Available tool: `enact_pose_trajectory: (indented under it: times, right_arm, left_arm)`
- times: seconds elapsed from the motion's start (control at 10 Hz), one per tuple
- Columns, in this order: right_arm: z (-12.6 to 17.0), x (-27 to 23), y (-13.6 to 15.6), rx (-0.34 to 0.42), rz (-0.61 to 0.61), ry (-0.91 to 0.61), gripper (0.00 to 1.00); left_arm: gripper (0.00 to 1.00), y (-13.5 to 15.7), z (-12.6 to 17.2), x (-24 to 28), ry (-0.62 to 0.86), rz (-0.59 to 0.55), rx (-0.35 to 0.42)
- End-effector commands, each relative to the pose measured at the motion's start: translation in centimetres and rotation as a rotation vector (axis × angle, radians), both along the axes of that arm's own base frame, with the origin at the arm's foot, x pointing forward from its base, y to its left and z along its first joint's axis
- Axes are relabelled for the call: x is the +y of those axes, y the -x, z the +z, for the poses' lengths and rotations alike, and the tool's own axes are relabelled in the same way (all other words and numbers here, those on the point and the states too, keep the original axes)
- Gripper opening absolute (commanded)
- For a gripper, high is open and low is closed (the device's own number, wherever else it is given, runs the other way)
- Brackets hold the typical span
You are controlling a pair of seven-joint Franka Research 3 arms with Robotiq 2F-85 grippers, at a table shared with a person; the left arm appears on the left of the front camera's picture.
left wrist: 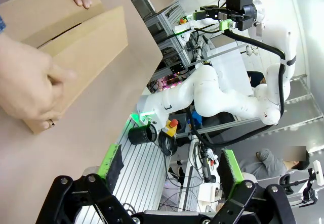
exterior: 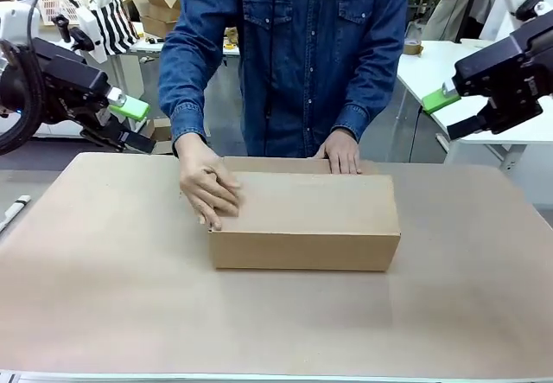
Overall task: Pack the gift set into the box.
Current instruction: Press and hold the closed box until the human finishes sealing it.
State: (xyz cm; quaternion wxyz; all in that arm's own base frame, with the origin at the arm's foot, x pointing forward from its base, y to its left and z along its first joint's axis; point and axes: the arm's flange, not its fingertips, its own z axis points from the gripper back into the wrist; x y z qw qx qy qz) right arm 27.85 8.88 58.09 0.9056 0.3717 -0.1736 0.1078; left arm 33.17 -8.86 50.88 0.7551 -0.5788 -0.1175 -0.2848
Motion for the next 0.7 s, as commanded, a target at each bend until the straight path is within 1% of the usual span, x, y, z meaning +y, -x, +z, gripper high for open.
enact_pose_trajectory:
  times: [0.0, 0.6]
  right_arm:
    - [-0.18, -0.14, -0.19, -0.016, 0.024, -0.022, 1.00]
    - [-0.18, -0.14, -0.19, -0.016, 0.024, -0.022, 1.00]
  left_arm:
    - [1.00, 0.10, 0.18, -0.30, 0.023, 0.012, 0.008]
    - [1.00, 0.10, 0.18, -0.30, 0.023, 0.012, 0.008]
